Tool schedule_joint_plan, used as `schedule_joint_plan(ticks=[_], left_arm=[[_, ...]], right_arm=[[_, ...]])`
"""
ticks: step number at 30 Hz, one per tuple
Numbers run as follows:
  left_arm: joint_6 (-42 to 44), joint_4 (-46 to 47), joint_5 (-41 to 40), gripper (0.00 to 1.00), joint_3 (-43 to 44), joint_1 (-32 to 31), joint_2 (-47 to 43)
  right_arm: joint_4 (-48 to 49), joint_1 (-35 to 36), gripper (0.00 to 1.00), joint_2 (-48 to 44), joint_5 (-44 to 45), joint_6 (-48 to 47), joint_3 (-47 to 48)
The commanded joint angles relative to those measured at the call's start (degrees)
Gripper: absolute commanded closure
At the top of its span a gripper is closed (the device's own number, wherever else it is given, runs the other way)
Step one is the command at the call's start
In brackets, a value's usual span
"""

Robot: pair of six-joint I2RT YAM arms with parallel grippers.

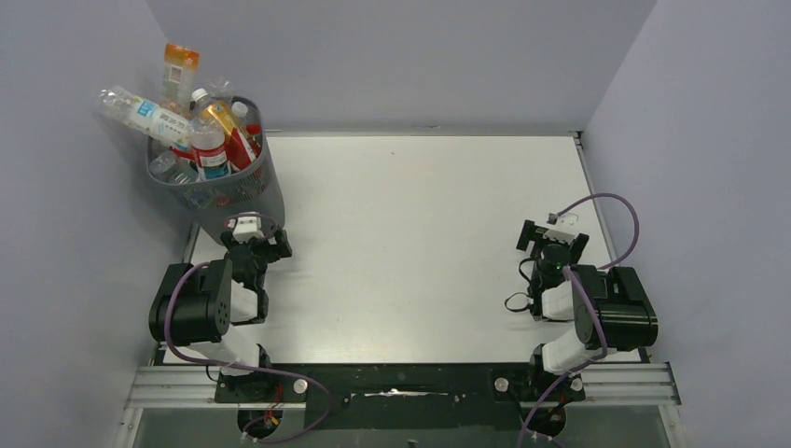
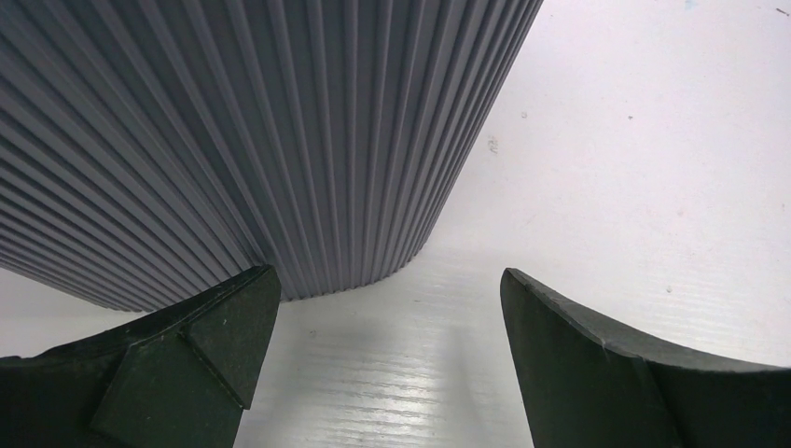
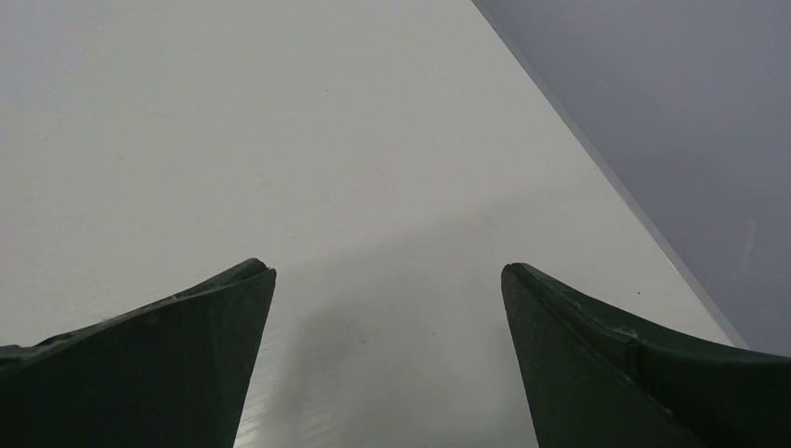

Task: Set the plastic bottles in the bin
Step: Reset both arms

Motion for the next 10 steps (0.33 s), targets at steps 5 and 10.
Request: schedule_joint_plan(ticks=[5,10], left_arm=[[1.1,1.48,-1.35,0.1,1.86,-0.31,-0.32],[1.1,1.59,-1.42,0.1,1.85,-0.4,-0.26]], right_arm=[[3.16,-0.41,0.02,-0.37,-0.13,-0.52,1.5],[2.05,-1.02,0.02,-0.52,-1.4,-0.39,1.95]])
